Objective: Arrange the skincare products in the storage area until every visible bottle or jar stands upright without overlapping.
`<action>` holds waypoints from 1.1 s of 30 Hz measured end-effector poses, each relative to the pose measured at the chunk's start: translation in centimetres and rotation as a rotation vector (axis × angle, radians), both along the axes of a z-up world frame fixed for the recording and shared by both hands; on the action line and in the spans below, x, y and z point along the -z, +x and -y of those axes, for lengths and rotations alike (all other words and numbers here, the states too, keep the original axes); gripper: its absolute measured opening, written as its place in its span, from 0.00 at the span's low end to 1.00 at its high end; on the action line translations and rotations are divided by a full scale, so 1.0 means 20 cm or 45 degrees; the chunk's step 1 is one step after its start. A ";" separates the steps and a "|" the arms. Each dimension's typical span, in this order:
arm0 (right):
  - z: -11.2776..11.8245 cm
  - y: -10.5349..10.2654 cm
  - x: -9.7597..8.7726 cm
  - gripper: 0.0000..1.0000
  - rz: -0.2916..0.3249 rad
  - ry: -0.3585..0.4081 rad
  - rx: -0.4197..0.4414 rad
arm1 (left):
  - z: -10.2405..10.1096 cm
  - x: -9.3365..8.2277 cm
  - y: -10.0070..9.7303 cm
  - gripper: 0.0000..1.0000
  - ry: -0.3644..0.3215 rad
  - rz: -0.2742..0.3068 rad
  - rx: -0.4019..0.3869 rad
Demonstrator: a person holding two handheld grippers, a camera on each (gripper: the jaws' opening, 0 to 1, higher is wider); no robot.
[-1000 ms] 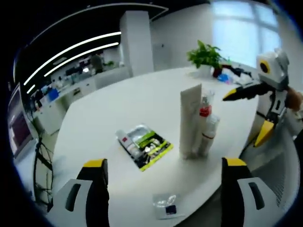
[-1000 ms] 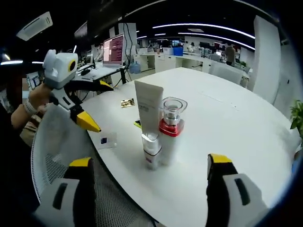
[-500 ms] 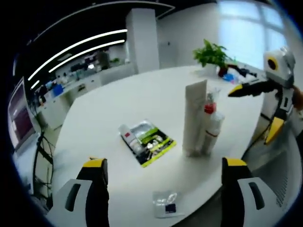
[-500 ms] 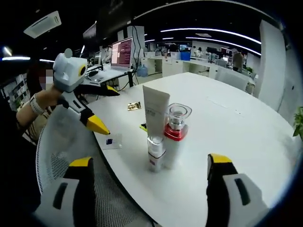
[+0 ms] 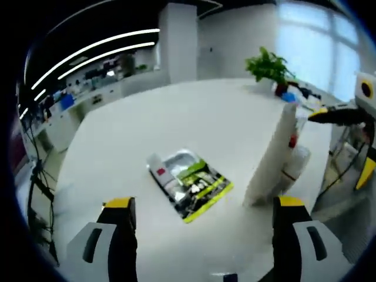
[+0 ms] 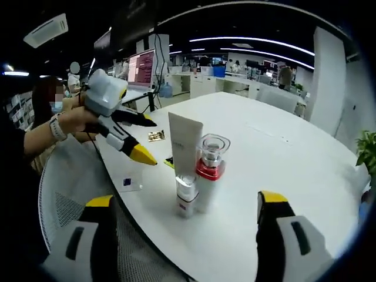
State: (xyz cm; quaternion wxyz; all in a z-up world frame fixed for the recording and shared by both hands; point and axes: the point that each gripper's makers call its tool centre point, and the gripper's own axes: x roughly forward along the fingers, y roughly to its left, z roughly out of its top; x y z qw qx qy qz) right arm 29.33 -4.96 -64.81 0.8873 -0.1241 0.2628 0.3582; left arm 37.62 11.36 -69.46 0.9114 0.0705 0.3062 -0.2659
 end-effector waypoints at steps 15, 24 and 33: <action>0.01 0.01 0.00 1.00 0.004 -0.020 0.062 | 0.01 0.21 0.23 0.72 -0.010 -0.126 -0.046; 0.01 0.00 0.03 1.00 -0.027 -0.002 0.069 | 0.00 0.31 0.26 0.53 -0.001 -0.218 -0.085; 0.01 0.01 0.02 1.00 -0.027 0.021 0.078 | 0.00 0.38 0.28 0.39 0.017 -0.259 -0.155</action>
